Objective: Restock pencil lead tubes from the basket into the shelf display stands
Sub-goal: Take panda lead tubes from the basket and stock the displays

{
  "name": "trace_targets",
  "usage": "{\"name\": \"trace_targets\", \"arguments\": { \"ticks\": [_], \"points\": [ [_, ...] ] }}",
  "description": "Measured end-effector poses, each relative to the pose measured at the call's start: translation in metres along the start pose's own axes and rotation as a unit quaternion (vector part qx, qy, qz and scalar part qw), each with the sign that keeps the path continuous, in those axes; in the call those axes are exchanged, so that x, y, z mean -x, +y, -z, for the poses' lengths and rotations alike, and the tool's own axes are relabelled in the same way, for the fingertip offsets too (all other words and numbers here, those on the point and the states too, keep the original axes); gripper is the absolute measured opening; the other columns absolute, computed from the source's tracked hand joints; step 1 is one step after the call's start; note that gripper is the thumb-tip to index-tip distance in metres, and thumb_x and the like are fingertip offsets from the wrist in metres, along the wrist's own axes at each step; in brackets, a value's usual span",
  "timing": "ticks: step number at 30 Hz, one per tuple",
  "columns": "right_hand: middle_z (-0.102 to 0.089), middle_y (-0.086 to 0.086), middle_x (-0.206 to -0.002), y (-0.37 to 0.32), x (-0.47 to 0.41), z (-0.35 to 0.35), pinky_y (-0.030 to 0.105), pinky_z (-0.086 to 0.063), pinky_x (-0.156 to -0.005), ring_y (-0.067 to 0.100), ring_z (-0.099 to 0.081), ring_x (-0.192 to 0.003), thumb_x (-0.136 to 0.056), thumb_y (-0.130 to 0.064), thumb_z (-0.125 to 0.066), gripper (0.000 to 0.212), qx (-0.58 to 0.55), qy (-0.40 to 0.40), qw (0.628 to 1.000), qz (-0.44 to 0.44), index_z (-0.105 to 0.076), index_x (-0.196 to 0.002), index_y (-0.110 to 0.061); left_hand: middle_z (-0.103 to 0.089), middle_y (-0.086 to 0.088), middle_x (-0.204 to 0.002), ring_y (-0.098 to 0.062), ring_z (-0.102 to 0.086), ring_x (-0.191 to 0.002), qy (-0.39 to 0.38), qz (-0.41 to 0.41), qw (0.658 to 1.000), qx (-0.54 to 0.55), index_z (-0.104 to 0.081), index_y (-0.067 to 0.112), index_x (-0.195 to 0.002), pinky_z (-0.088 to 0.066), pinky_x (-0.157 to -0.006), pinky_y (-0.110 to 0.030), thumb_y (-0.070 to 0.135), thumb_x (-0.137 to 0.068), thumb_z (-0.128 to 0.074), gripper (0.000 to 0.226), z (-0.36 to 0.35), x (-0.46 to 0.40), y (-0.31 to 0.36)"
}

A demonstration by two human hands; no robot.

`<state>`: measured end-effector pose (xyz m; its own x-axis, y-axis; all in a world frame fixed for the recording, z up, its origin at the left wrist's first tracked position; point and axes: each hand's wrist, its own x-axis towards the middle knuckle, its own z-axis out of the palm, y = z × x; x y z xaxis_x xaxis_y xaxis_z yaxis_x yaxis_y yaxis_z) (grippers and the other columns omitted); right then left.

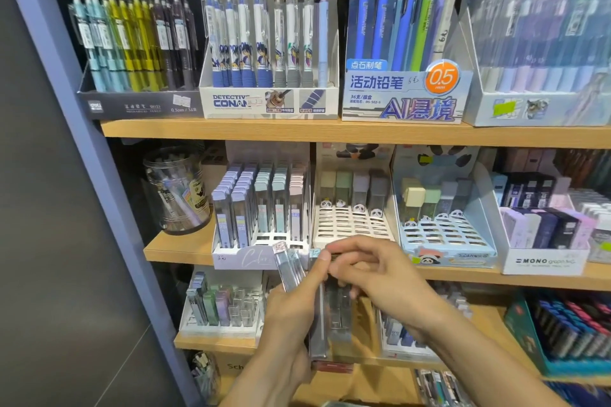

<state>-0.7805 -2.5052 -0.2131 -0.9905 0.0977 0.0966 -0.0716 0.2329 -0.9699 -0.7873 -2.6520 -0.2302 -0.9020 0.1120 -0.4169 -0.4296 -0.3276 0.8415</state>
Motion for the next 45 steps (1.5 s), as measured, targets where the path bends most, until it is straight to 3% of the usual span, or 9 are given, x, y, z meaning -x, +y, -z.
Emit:
{"name": "trace_targets", "arguments": {
  "ticks": [4, 6, 10, 13, 20, 24, 35, 39, 45],
  "points": [
    [-0.073, 0.012, -0.1, 0.0, 0.015, -0.002, 0.033, -0.06, -0.084, 0.025, -0.073, -0.084, -0.079, -0.002, -0.085, 0.057, -0.049, -0.057, 0.997, -0.002, -0.066, -0.126, -0.026, -0.073, -0.02, -0.109, -0.036, -0.076, -0.088, -0.018, 0.016, 1.0, -0.003, -0.027, 0.009, -0.156, -0.062, -0.06, -0.042, 0.052, -0.055, -0.097, 0.13, -0.005, 0.002, 0.002],
    [-0.072, 0.01, -0.1, 0.0, 0.017, -0.005, 0.033, -0.061, -0.085, 0.026, -0.075, -0.086, -0.077, -0.001, -0.087, 0.066, -0.033, -0.059, 0.998, 0.013, -0.062, -0.13, -0.031, -0.077, -0.018, -0.099, -0.037, -0.076, -0.091, -0.029, -0.003, 1.0, 0.0, -0.049, 0.008, -0.125, -0.062, -0.072, -0.044, 0.045, -0.057, -0.096, 0.091, -0.004, 0.001, 0.001],
    [-0.069, 0.012, -0.102, 0.0, 0.016, -0.008, 0.039, -0.062, -0.088, 0.027, -0.076, -0.083, -0.076, 0.003, -0.085, 0.063, -0.03, -0.052, 0.998, 0.028, -0.068, -0.124, -0.034, -0.074, -0.006, -0.067, -0.024, -0.072, -0.064, -0.041, 0.002, 0.999, -0.001, -0.065, 0.006, -0.109, -0.056, -0.055, -0.032, 0.046, -0.064, -0.093, 0.066, -0.002, 0.003, 0.002],
    [-0.065, 0.015, -0.106, -0.004, 0.012, 0.0, 0.039, -0.061, -0.091, 0.025, -0.072, -0.08, -0.076, 0.002, -0.085, 0.062, -0.029, -0.015, 0.999, 0.039, -0.07, -0.121, -0.037, -0.047, 0.002, -0.053, -0.014, -0.041, -0.043, -0.057, -0.008, 0.998, -0.008, -0.078, 0.012, -0.08, -0.037, -0.042, -0.027, 0.061, -0.064, -0.085, 0.052, 0.003, -0.003, 0.0],
    [-0.069, 0.0, -0.095, -0.043, -0.012, -0.004, 0.027, -0.059, -0.082, 0.015, -0.071, -0.086, -0.086, -0.008, -0.08, 0.051, 0.018, 0.065, 0.981, 0.182, -0.065, -0.125, -0.038, -0.04, 0.005, -0.052, -0.012, -0.031, -0.043, -0.022, -0.035, 0.999, 0.027, -0.068, 0.011, -0.098, -0.028, -0.043, -0.028, 0.059, -0.069, -0.082, 0.058, 0.011, -0.007, 0.003],
    [-0.068, 0.0, -0.093, -0.061, -0.031, -0.026, 0.028, -0.059, -0.076, 0.014, -0.067, -0.083, -0.084, -0.004, -0.079, 0.051, 0.026, 0.033, 0.971, 0.234, -0.066, -0.123, -0.033, -0.043, 0.001, -0.055, -0.014, -0.035, -0.044, 0.02, -0.052, 0.997, 0.044, -0.061, 0.017, -0.08, -0.031, -0.045, -0.028, 0.059, -0.075, -0.08, 0.046, 0.02, -0.009, 0.011],
    [-0.07, 0.003, -0.112, -0.069, -0.052, -0.045, 0.037, -0.062, -0.086, 0.022, -0.073, -0.091, -0.089, -0.008, -0.076, 0.043, -0.007, -0.006, 0.981, 0.192, -0.065, -0.125, -0.028, -0.032, 0.001, -0.056, -0.014, -0.028, -0.043, -0.026, -0.092, 0.986, 0.137, -0.068, 0.011, -0.065, -0.025, -0.042, -0.027, 0.038, -0.082, -0.08, 0.034, 0.046, -0.016, 0.019],
    [-0.077, 0.005, -0.111, -0.07, -0.055, -0.044, 0.041, -0.061, -0.089, 0.024, -0.072, -0.105, -0.092, 0.0, -0.07, 0.04, -0.089, -0.052, 0.982, 0.159, -0.066, -0.126, -0.02, -0.032, 0.004, -0.057, -0.009, -0.03, -0.038, -0.085, -0.071, 0.978, 0.179, -0.074, 0.012, -0.081, -0.024, -0.036, -0.023, 0.042, -0.078, -0.075, 0.03, 0.049, -0.015, 0.021],
    [-0.071, 0.018, -0.099, -0.078, -0.055, -0.044, 0.041, -0.063, -0.084, 0.025, -0.075, -0.086, -0.084, -0.006, -0.081, 0.035, -0.062, 0.033, 0.978, 0.198, -0.068, -0.113, -0.019, -0.034, 0.004, -0.058, -0.01, -0.029, -0.042, -0.026, -0.07, 0.987, 0.145, -0.074, 0.011, -0.092, -0.023, -0.041, -0.024, 0.053, -0.083, -0.075, 0.042, 0.052, -0.012, 0.022]
  ]
}}
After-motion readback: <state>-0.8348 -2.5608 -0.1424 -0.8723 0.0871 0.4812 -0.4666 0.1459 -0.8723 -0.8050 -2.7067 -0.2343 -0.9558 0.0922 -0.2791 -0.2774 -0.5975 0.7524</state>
